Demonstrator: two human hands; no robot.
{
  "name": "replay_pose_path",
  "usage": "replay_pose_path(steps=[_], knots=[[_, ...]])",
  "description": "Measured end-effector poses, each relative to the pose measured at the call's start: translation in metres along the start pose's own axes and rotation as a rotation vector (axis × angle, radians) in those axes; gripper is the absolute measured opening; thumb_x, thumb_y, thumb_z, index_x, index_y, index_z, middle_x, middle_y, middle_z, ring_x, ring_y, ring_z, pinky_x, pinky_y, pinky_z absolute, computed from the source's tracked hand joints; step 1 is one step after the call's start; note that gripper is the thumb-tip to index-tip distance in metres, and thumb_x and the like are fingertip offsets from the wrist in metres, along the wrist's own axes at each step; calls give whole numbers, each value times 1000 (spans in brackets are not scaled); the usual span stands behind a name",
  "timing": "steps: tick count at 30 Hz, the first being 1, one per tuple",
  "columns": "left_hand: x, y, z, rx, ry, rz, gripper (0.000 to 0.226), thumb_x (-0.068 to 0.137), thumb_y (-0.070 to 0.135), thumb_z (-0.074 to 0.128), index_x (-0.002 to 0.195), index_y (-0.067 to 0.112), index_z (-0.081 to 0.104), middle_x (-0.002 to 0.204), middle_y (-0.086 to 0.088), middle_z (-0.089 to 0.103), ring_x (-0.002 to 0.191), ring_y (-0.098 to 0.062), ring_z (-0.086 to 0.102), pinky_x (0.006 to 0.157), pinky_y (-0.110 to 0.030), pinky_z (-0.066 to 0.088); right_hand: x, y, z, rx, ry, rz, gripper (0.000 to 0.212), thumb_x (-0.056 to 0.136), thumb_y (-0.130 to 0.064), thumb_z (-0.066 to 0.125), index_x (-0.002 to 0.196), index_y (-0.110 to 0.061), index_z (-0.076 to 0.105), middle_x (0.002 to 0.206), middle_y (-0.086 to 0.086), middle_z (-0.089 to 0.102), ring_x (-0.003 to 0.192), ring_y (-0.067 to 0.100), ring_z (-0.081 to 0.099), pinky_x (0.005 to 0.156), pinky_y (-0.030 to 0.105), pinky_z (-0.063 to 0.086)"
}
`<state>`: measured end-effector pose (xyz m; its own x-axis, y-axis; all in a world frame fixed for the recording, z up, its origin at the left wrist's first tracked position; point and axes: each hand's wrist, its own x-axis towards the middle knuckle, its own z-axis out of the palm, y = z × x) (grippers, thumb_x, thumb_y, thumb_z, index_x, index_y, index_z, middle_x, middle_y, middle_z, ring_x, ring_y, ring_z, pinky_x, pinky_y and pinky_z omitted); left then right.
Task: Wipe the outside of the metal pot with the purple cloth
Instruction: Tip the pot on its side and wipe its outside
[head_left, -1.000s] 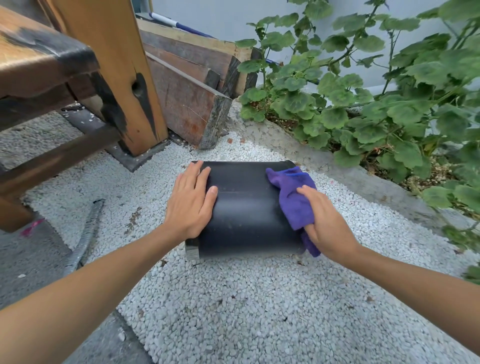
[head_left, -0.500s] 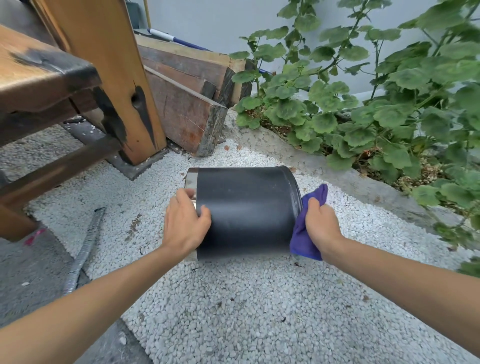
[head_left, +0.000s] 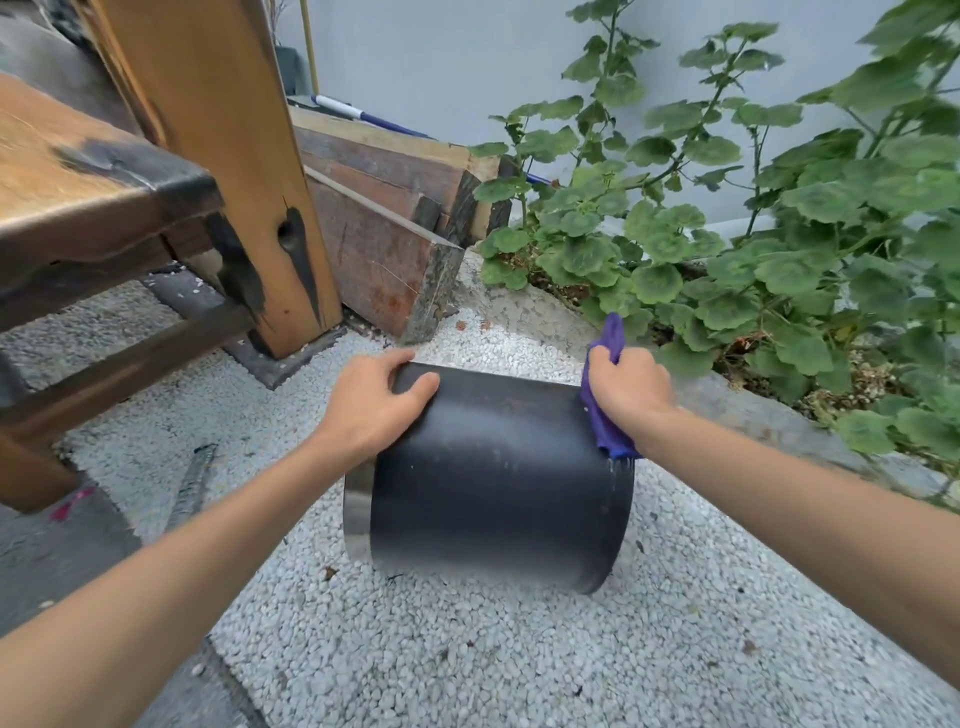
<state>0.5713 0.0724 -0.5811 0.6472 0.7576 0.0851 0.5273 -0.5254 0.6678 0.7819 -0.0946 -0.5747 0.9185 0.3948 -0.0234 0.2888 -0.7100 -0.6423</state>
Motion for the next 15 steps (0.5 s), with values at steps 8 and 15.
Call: replay_pose_path(steps=[8, 15], knots=[[-18, -13, 10, 126, 149, 144, 43, 97, 50, 34, 105, 21, 65, 126, -15, 47, 130, -30, 40, 101, -42, 37, -22, -33, -6, -73, 254, -553, 34, 105, -37, 34, 77, -21, 43, 73, -6, 44, 68, 22, 45, 62, 32, 30], [-1, 0, -2, 106, 162, 13, 58, 101, 43, 7, 81, 14, 54, 90, -18, 65, 86, -39, 59, 72, -43, 37, -83, -95, 52, -228, -100, -802, 46, 103, -45, 24, 104, -17, 61, 104, 12, 66, 99, 34, 58, 86, 48, 43]])
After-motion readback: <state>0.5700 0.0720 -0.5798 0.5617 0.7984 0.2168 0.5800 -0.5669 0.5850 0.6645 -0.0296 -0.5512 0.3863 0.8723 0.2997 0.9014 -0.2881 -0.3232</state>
